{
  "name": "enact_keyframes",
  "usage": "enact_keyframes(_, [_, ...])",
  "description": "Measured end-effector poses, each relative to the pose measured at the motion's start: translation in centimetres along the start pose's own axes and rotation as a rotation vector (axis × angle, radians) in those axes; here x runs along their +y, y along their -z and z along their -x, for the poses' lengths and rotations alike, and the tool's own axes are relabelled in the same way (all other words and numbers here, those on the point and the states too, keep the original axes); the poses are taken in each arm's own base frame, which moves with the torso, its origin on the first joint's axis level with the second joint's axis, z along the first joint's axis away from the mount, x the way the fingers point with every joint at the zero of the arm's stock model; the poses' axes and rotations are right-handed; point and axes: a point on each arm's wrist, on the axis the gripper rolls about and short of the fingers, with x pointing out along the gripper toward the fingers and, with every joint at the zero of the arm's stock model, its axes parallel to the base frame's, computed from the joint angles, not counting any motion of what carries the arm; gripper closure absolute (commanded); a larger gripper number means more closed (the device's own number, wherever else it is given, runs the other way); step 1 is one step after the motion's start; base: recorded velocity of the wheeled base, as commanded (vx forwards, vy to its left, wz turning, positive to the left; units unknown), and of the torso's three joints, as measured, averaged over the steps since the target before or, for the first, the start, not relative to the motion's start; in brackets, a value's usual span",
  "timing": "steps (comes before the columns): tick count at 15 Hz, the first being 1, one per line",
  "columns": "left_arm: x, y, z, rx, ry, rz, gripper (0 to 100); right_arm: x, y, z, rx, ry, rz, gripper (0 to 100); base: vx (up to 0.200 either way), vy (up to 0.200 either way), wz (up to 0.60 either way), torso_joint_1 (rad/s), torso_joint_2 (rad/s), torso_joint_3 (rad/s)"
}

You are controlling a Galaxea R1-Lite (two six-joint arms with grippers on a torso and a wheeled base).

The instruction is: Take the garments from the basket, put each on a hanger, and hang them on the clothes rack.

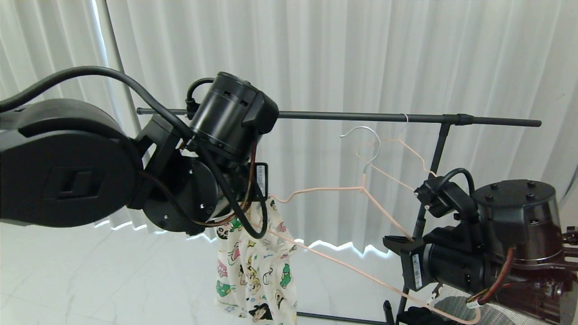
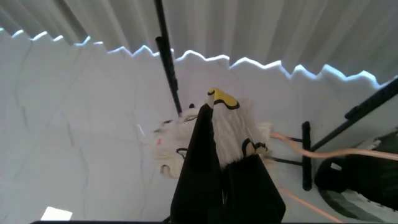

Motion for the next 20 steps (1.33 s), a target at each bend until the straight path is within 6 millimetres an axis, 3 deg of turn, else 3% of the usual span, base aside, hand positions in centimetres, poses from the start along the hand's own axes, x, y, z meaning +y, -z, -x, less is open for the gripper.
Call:
enact_keyframes(3, [-1.8,-0.1,0.7,-0.016,0.052,-0.015,100,1.4,-0.4,-1.1,0.004,-0.03,0.007,100,0.0,0.0,0.0,0.0,0.0,0.0])
enact_keyframes(8, [-3.0,-1.2,1.2,-0.049,0.091,0.003,100,3.3,-0.7,-2.9,-0.005,-0.072,-0.006,100,0.0,0.0,0.0,0.0,0.0,0.0])
enact_keyframes(11, [-4.0,-1.8,2.7,-0.051,0.206,0.041,100,4.1,-0.8,-3.8,-0.004,-0.086,-0.021,100,0.0,0.0,0.0,0.0,0.0,0.0])
enact_keyframes(17, [-4.6,-2.1,4.9,-0.053,0.334,0.032,100,5.1,-0.6,-4.7,-0.009,-0.113,-0.014,100,0.0,0.0,0.0,0.0,0.0,0.0])
enact_keyframes(20, [-4.4,-1.9,4.9,-0.059,0.328,-0.038,100,5.0,-0.5,-4.8,-0.004,-0.109,-0.014,100,0.0,0.0,0.0,0.0,0.0,0.0])
